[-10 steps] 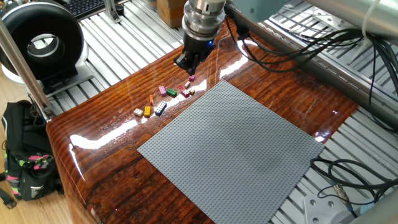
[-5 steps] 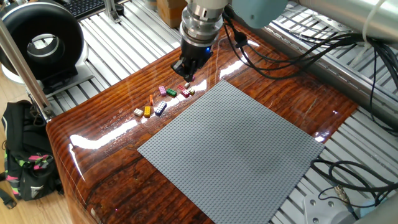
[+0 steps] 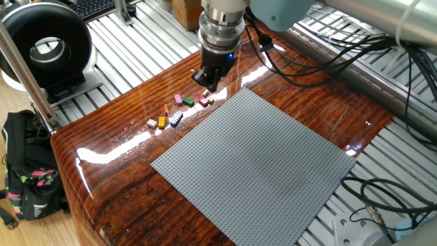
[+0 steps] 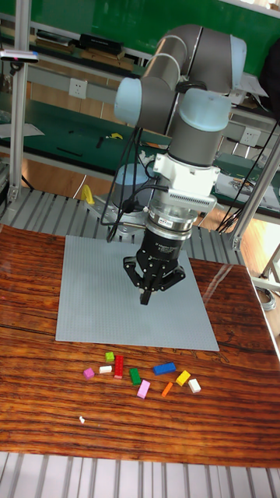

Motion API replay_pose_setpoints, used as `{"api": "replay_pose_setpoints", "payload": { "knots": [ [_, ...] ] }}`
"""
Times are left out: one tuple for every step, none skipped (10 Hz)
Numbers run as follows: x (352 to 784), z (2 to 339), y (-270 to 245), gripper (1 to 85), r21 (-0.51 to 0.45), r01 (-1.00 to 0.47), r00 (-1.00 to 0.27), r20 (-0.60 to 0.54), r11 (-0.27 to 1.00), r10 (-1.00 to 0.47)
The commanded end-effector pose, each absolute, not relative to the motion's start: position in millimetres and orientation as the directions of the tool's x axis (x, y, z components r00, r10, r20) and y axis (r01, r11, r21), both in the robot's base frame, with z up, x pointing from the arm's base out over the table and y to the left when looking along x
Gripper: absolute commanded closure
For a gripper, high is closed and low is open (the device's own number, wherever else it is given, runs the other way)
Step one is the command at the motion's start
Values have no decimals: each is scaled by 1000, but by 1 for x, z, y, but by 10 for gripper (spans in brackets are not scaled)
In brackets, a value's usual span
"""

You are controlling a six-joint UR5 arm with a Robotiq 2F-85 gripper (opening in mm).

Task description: Build with small Lego blocks

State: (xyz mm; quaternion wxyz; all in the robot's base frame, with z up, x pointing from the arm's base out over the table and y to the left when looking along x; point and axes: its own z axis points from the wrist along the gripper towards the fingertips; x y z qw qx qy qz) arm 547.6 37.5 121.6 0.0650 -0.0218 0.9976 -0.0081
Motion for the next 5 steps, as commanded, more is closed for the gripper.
{"api": "replay_pose_setpoints", "payload": {
  "knots": [
    [530,121,39,840,-12,-33,-997,-63,999,-34],
    [519,121,44,840,8,-16,-1000,-23,1000,-16],
    [515,121,35,840,-25,-16,-1000,-7,1000,-16],
    [511,121,24,830,-70,4,-1000,8,998,4],
    [527,124,21,657,-71,-27,-998,-48,997,-31]
  ]
}}
